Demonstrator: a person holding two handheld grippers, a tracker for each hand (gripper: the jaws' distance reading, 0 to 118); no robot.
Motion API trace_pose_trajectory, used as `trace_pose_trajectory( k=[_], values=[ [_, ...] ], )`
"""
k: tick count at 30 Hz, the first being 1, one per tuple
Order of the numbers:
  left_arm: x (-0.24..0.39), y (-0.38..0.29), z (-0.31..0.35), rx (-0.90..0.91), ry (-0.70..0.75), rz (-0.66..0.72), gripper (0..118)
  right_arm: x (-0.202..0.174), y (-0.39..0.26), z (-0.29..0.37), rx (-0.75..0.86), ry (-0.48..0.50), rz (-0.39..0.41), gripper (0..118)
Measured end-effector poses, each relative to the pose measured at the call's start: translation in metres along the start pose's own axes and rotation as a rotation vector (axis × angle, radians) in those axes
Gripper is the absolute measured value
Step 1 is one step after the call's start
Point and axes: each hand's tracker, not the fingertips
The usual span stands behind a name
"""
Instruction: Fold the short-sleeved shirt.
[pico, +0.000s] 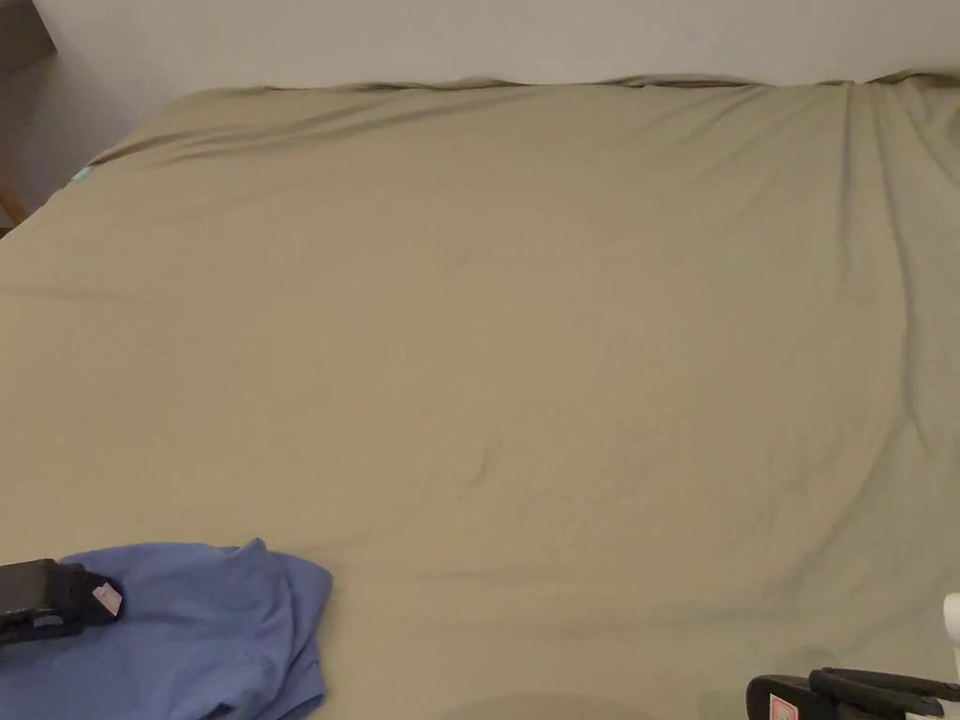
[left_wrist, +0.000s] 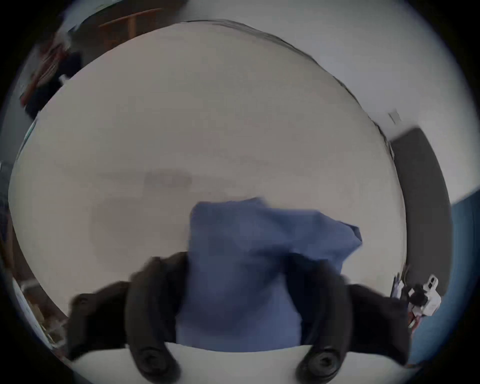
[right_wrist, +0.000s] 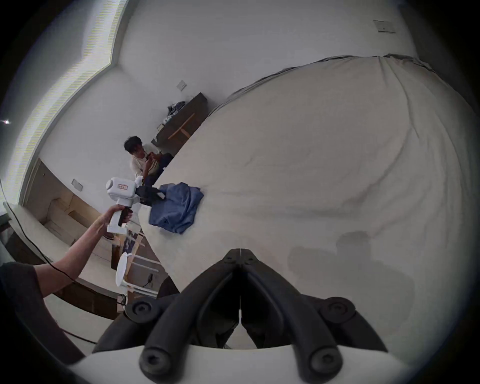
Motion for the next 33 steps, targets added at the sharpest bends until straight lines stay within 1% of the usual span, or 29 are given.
trace_pose_trajectory(
  k=[3, 5, 6, 7, 8, 9, 10, 12, 13, 15, 17, 19, 21, 22, 23, 24, 25, 27, 29, 32, 33],
  values=[
    [0.004, -0.014, 0.034, 0.093, 0.081, -0.014, 86, -0.002, 0.005, 0.016, 0.021, -0.011, 0.025, 2],
    [0.021, -0.022, 0.075, 0.219, 0.151, -0.079, 86, 0.001, 0.009, 0.034, 0.060, -0.036, 0.050, 2],
    [0.036, -0.027, 0.098, 0.301, 0.190, -0.105, 78, 0.001, 0.012, 0.043, 0.079, -0.049, 0.060, 2],
    [0.052, -0.035, 0.122, 0.405, 0.198, -0.152, 54, 0.000, 0.015, 0.053, 0.106, -0.067, 0.072, 2],
    [0.074, -0.042, 0.146, 0.519, 0.200, -0.202, 1, -0.001, 0.017, 0.066, 0.135, -0.086, 0.085, 2],
    [0.094, -0.049, 0.162, 0.605, 0.245, -0.231, 0, -0.001, 0.018, 0.078, 0.165, -0.106, 0.095, 2],
    [0.112, -0.052, 0.178, 0.703, 0.230, -0.245, 0, -0.003, 0.020, 0.092, 0.200, -0.144, 0.108, 2],
    [0.155, -0.064, 0.201, 0.805, 0.199, -0.282, 0, -0.008, 0.023, 0.121, 0.281, -0.202, 0.127, 2],
    [0.178, -0.070, 0.208, 0.846, 0.189, -0.297, 0, -0.006, 0.023, 0.137, 0.323, -0.243, 0.134, 2],
    [0.216, -0.082, 0.219, 0.936, 0.177, -0.320, 0, -0.013, 0.027, 0.169, 0.418, -0.339, 0.175, 2],
    [0.261, -0.096, 0.223, 1.022, 0.211, -0.387, 0, -0.022, 0.031, 0.203, 0.519, -0.440, 0.221, 2],
    [0.296, -0.104, 0.224, 1.073, 0.246, -0.436, 0, -0.029, 0.036, 0.231, 0.607, -0.512, 0.247, 2],
    [0.326, -0.111, 0.227, 1.125, 0.190, -0.422, 0, -0.033, 0.041, 0.254, 0.685, -0.604, 0.268, 2],
    [0.336, -0.113, 0.230, 1.132, 0.110, -0.399, 0, -0.037, 0.043, 0.265, 0.718, -0.661, 0.290, 2],
    [0.346, -0.114, 0.231, 1.127, 0.063, -0.394, 0, -0.040, 0.045, 0.274, 0.747, -0.714, 0.309, 2],
    [0.356, -0.115, 0.231, 1.127, 0.051, -0.400, 0, -0.043, 0.047, 0.282, 0.770, -0.752, 0.326, 2],
    [0.367, -0.116, 0.231, 1.132, 0.079, -0.406, 0, -0.044, 0.051, 0.288, 0.796, -0.781, 0.325, 2],
    [0.383, -0.118, 0.230, 1.147, 0.117, -0.430, 0, -0.046, 0.057, 0.300, 0.845, -0.779, 0.325, 2],
    [0.396, -0.121, 0.230, 1.148, 0.113, -0.452, 0, -0.042, 0.066, 0.307, 0.865, -0.762, 0.314, 2],
    [0.410, -0.123, 0.226, 1.154, 0.121, -0.487, 0, -0.044, 0.072, 0.308, 0.888, -0.793, 0.323, 2],
    [0.411, -0.123, 0.226, 1.151, 0.114, -0.499, 9, -0.041, 0.074, 0.308, 0.886, -0.794, 0.322, 2]
  ],
)
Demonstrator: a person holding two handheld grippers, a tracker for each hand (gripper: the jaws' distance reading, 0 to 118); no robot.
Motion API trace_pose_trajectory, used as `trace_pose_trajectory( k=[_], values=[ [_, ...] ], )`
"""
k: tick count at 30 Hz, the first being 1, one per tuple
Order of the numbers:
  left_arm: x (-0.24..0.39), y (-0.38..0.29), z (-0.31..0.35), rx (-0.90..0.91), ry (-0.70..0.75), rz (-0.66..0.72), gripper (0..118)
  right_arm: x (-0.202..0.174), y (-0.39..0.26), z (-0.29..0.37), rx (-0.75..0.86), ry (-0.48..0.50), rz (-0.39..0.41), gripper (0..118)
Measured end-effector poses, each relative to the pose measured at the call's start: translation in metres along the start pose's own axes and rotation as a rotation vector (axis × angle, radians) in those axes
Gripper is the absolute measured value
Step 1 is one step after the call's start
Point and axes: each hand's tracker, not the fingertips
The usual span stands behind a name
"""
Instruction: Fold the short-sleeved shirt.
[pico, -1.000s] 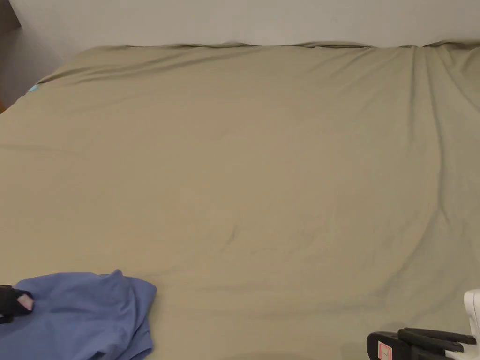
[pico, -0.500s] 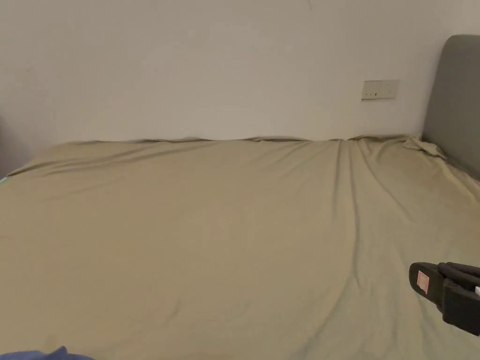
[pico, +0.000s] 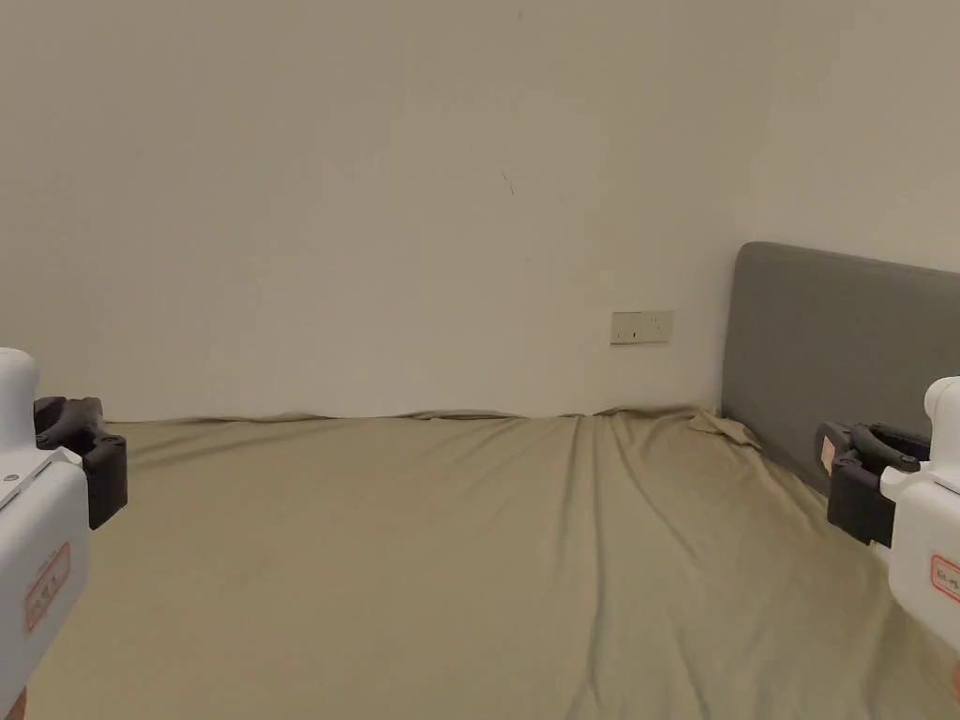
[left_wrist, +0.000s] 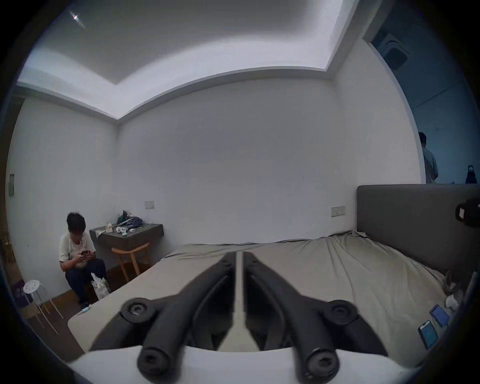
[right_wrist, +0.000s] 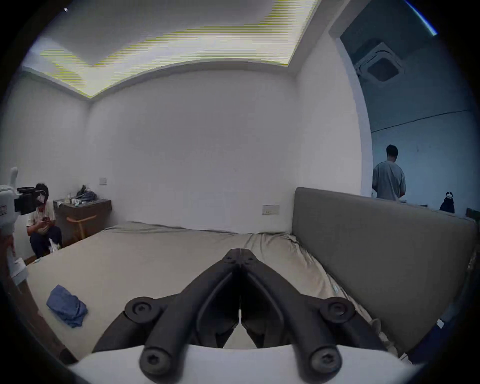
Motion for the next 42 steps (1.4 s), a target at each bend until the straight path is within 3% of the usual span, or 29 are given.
trace_pose_trajectory(
  k=[1, 2, 3, 4, 5, 7, 11, 19, 42],
  values=[
    [0.005, 0.003, 0.000, -0.002, -0.013, -0.004, 28, 0.001, 0.001, -0.001, -0.001, 0.006, 0.000, 2],
    [0.006, 0.003, -0.002, -0.010, -0.024, -0.006, 66, 0.001, 0.000, -0.002, -0.002, 0.013, -0.003, 6],
    [0.007, 0.002, -0.003, -0.026, -0.036, -0.008, 86, 0.000, 0.000, -0.002, -0.003, 0.015, -0.009, 34],
    [0.008, 0.001, -0.002, -0.019, -0.045, -0.014, 86, -0.001, -0.001, -0.005, -0.008, 0.011, -0.010, 82],
    [0.011, 0.001, -0.002, -0.018, -0.044, -0.016, 87, -0.001, -0.003, -0.008, -0.023, 0.012, -0.003, 118],
    [0.011, -0.001, 0.000, -0.009, -0.040, -0.022, 88, -0.003, -0.006, -0.003, 0.019, 0.018, 0.004, 118],
    [0.012, 0.000, 0.001, -0.011, -0.043, -0.005, 114, -0.004, -0.010, -0.004, 0.005, 0.012, -0.002, 118],
    [0.005, -0.001, 0.004, 0.001, -0.042, 0.028, 115, 0.004, -0.002, 0.005, 0.058, 0.031, -0.038, 118],
    [-0.007, -0.004, 0.012, 0.019, 0.003, 0.053, 118, -0.007, 0.001, 0.003, 0.066, 0.040, -0.026, 118]
  ],
)
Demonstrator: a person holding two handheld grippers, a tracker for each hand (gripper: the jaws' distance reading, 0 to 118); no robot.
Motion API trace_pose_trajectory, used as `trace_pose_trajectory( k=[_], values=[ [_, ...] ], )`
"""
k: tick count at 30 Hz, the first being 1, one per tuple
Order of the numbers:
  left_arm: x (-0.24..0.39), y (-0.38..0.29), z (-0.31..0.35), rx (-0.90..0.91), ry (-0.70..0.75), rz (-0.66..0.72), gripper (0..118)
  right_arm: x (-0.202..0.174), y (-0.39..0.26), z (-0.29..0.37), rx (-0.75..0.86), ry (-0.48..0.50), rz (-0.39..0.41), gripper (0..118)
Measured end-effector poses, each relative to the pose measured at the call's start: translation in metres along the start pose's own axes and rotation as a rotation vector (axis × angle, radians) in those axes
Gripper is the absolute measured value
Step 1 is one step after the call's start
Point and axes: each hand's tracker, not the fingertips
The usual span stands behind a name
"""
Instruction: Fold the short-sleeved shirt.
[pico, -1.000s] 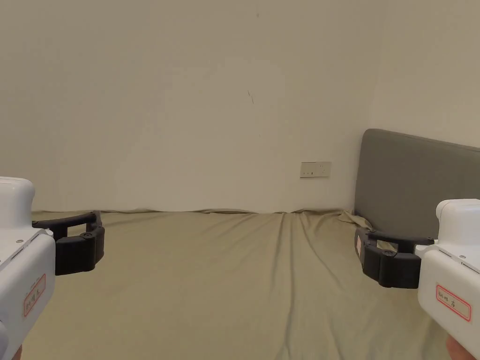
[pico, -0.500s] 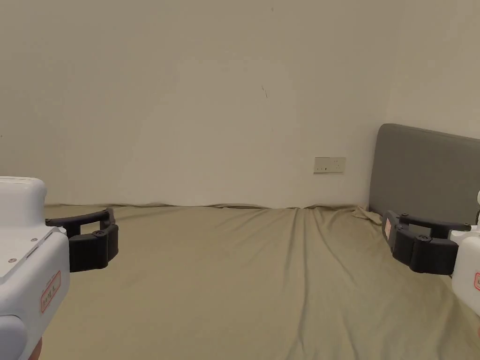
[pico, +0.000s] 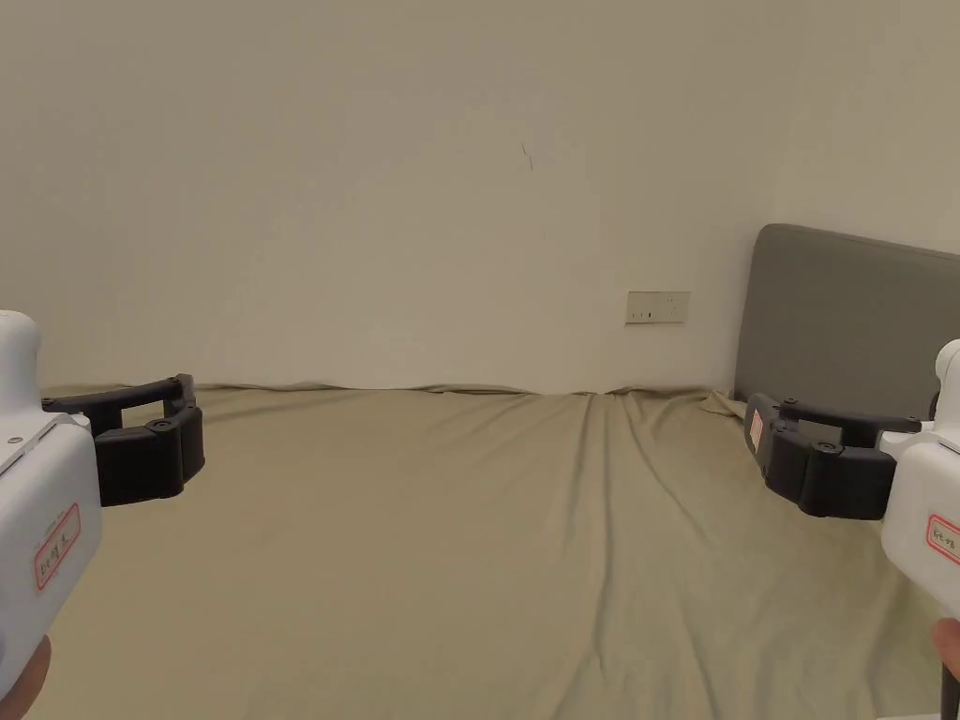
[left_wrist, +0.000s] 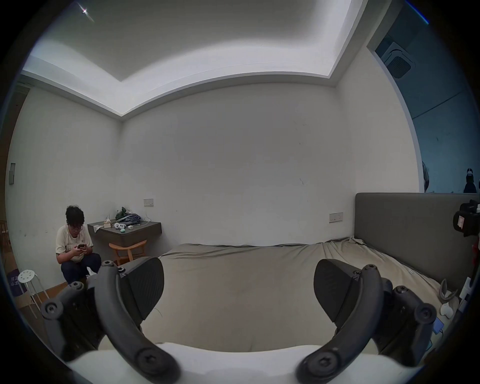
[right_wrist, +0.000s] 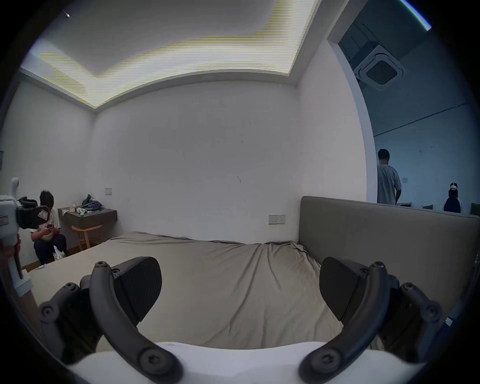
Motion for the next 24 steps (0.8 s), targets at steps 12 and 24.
trace_pose_trajectory(
  k=[12, 24],
  values=[
    [0.000, 0.001, 0.003, 0.014, 0.007, 0.009, 118, -0.006, 0.001, 0.005, -0.007, -0.016, 0.005, 118],
    [0.001, 0.002, 0.006, 0.029, 0.015, 0.005, 118, 0.001, -0.006, 0.000, -0.014, -0.025, -0.012, 118]
  ],
)
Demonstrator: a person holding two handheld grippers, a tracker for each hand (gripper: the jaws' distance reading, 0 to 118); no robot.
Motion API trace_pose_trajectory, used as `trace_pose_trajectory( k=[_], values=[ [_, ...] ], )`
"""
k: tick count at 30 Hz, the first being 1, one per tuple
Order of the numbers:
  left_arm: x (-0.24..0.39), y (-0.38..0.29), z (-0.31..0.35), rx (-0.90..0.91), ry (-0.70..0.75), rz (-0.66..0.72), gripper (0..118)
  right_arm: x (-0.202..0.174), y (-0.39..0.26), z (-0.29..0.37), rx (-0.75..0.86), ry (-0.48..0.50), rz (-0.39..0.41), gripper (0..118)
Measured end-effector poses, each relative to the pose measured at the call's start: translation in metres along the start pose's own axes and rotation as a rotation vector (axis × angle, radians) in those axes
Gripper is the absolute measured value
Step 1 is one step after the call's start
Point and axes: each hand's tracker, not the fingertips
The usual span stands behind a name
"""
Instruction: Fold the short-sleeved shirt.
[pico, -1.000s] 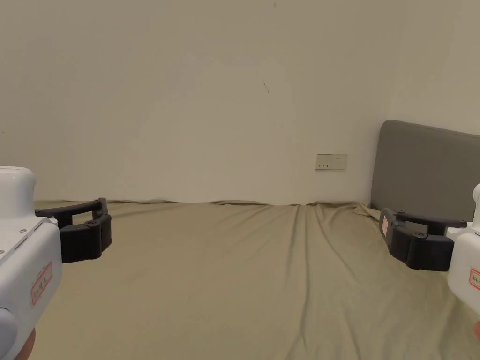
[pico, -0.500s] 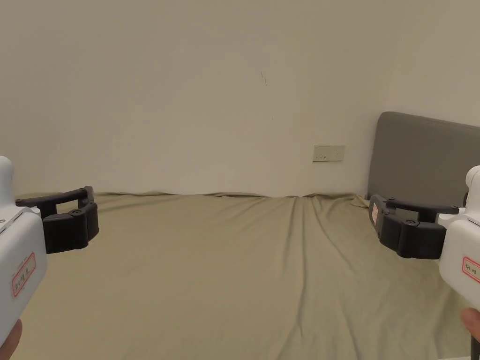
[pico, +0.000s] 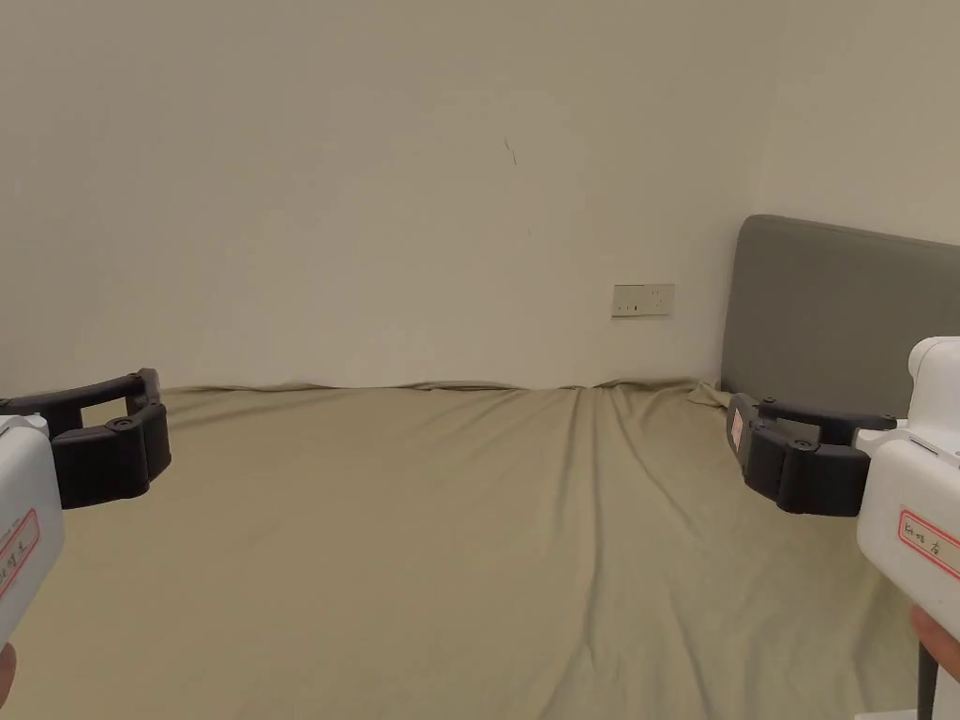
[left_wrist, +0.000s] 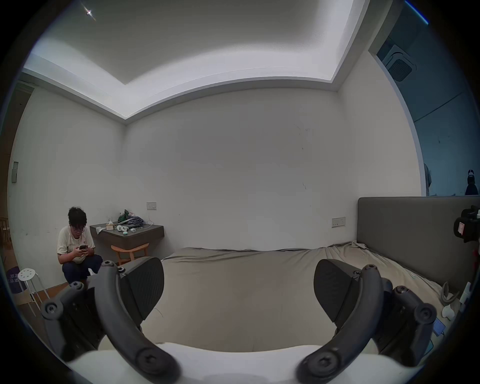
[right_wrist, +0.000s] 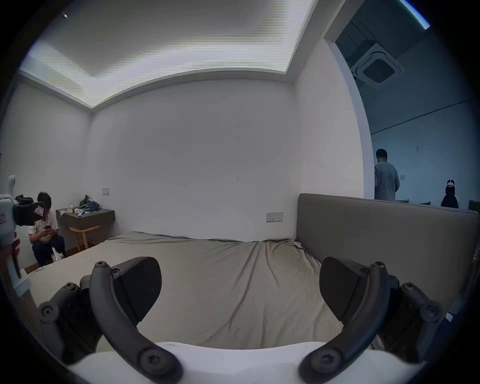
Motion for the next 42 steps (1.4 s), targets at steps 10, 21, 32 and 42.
trace_pose_trajectory(
  k=[10, 21, 32, 42],
  values=[
    [0.003, -0.001, -0.003, -0.004, -0.001, -0.028, 118, -0.006, -0.002, -0.003, -0.014, 0.009, 0.019, 118],
    [0.000, -0.002, -0.006, -0.021, -0.016, 0.000, 118, -0.011, -0.004, 0.000, -0.032, 0.030, 0.042, 118],
    [0.003, 0.000, -0.004, -0.005, -0.039, -0.014, 118, -0.013, -0.004, 0.006, -0.030, 0.151, -0.048, 118],
    [-0.001, -0.002, -0.006, -0.004, -0.030, -0.015, 118, -0.018, 0.004, 0.012, -0.029, 0.110, -0.148, 118]
  ],
)
